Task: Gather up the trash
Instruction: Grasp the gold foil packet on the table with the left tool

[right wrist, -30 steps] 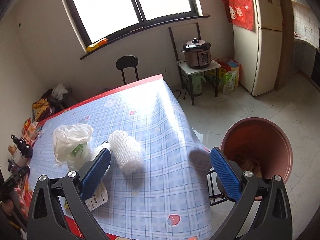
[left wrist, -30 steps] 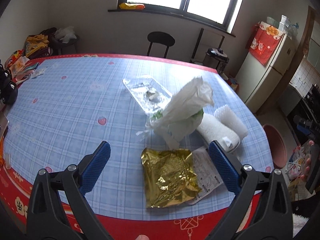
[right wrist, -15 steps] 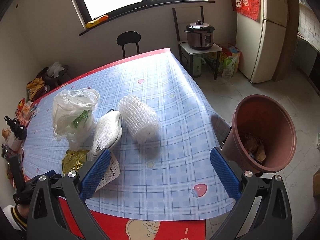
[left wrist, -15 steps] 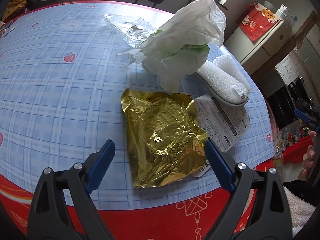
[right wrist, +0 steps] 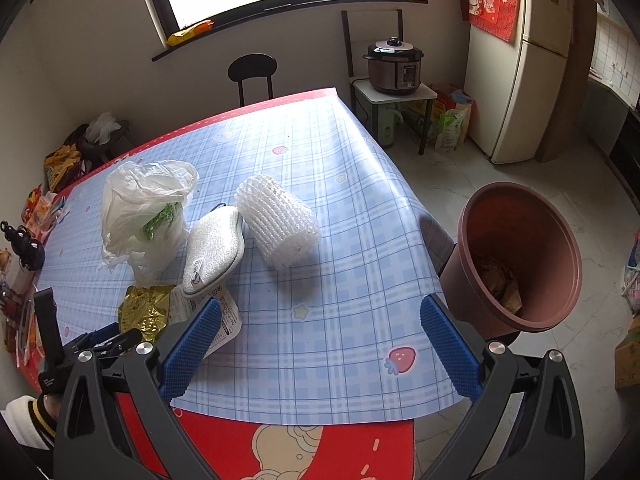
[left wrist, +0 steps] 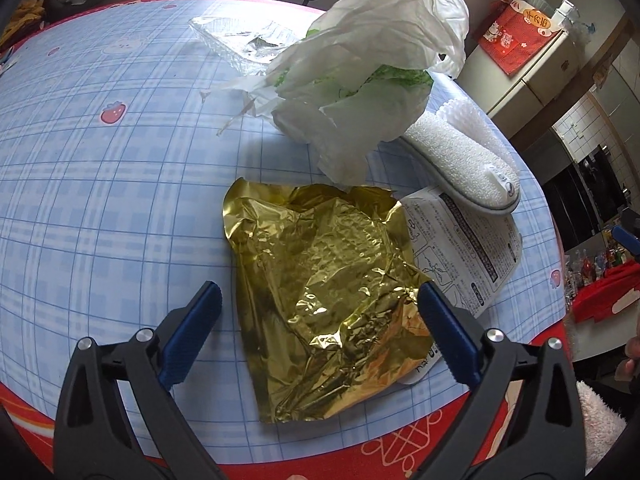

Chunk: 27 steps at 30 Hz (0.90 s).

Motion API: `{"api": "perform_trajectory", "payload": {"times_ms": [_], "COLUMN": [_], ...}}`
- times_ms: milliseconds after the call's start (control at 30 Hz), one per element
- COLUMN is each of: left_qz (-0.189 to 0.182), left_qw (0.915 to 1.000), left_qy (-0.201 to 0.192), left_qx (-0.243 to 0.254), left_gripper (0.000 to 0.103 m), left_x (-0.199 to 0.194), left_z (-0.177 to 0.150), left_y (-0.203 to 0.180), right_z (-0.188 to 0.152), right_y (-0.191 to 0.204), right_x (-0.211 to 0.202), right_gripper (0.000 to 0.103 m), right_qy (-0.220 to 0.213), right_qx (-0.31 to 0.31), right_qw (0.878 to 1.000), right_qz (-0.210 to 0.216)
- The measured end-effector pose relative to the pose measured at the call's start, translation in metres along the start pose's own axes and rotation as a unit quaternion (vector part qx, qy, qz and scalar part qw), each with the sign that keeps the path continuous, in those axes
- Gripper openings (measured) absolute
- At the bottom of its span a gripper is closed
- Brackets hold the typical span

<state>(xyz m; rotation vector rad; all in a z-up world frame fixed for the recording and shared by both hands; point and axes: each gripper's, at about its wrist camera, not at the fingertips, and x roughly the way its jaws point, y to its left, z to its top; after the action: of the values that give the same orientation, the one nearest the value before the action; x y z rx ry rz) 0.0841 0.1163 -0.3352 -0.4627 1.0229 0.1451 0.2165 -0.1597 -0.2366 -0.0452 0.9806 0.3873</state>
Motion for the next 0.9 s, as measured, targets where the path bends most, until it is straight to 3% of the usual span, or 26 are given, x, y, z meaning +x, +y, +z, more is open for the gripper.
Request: {"api": "perform_trajectory", "payload": {"times_ms": [367, 500, 600, 900], "left_qz": [0.046, 0.046, 0.035, 0.017], "left_qw": [0.9987, 0.9988, 0.9994, 0.997], "left_qy": [-0.004, -0.001, -0.002, -0.026], "left_qx": [0.022, 0.014, -0.004, -0.071], "left_gripper": [0.098, 0.095, 0.086, 0.083], "left_x": [0.011, 0.01, 0.005, -0.026], "left_z": [0.004, 0.001, -0.001, -0.01], "left_y": [-0.024, -0.025, -0.022, 0.015], "right_z": [-0.005, -0.006, -0.007, -0.002], "right_y": [0.002, 0.003, 0.004, 0.019], "right_x": [0.006, 0.009, 0.011, 0.021], "right_gripper": [0.098, 0.098, 0.098, 0.098], "right_qy": [0.016, 0.023, 0.027, 0.04], "right_qx": [-0.003, -0.005, -0.004, -0.025], "right_qw": [1.0, 1.0, 0.999, 0.998], "right_qz": [0.006, 0.015, 0.02, 0.036]}}
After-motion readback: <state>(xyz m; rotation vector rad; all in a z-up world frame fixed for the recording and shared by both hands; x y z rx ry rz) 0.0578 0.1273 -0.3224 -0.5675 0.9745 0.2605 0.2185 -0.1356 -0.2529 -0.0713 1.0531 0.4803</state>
